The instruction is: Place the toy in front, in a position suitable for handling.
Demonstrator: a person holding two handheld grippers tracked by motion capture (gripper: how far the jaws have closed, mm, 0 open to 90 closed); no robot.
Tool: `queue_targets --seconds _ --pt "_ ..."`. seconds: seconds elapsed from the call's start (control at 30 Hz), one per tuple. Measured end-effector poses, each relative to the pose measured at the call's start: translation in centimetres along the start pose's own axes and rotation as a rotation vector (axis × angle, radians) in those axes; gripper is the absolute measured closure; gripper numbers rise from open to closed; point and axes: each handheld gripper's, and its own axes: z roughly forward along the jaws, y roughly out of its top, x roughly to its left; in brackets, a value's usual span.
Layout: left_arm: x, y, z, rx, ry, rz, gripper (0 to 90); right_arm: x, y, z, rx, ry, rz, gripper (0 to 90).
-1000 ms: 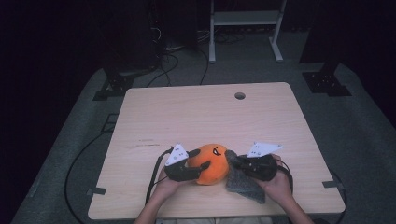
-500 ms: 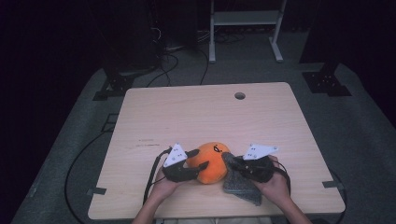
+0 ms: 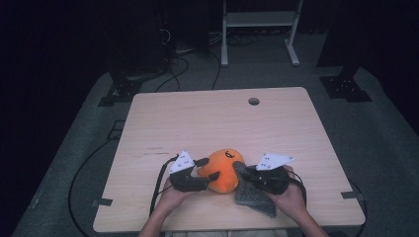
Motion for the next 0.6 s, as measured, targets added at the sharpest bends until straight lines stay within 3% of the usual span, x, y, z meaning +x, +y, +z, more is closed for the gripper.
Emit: queue_targets --seconds 0.17,0.27,0.4,0.47,0.53,0.6 --pt "-0.1 0.0 0.4 -0.005 0.012 -0.016 45.7 2.6 0.9 0.3 -0.032 0.139 -0.067 77.9" --pt "0.1 -0.1 0.3 0.004 0.020 -0.022 45.7 3.0 0.9 0.9 -0.003 0.100 -0.088 78.0" --pt "0.6 -0.4 0.2 -0.001 0.019 -0.052 45.1 0.8 0.4 0.5 0.003 0.015 -0.017 78.2" --pt "0.5 -0.4 0.3 -0.002 0.019 -0.057 44.7 0.5 0.2 0.2 0.006 0.001 -0.001 78.3" --pt "0.4 -0.4 0.4 -0.003 0.023 -0.055 44.4 1.2 0.3 0.1 -0.009 0.052 -0.014 78.4" --pt "0.4 -0.4 0.5 -0.002 0.025 -0.054 44.1 2.5 0.6 0.6 -0.013 0.143 -0.046 78.3"
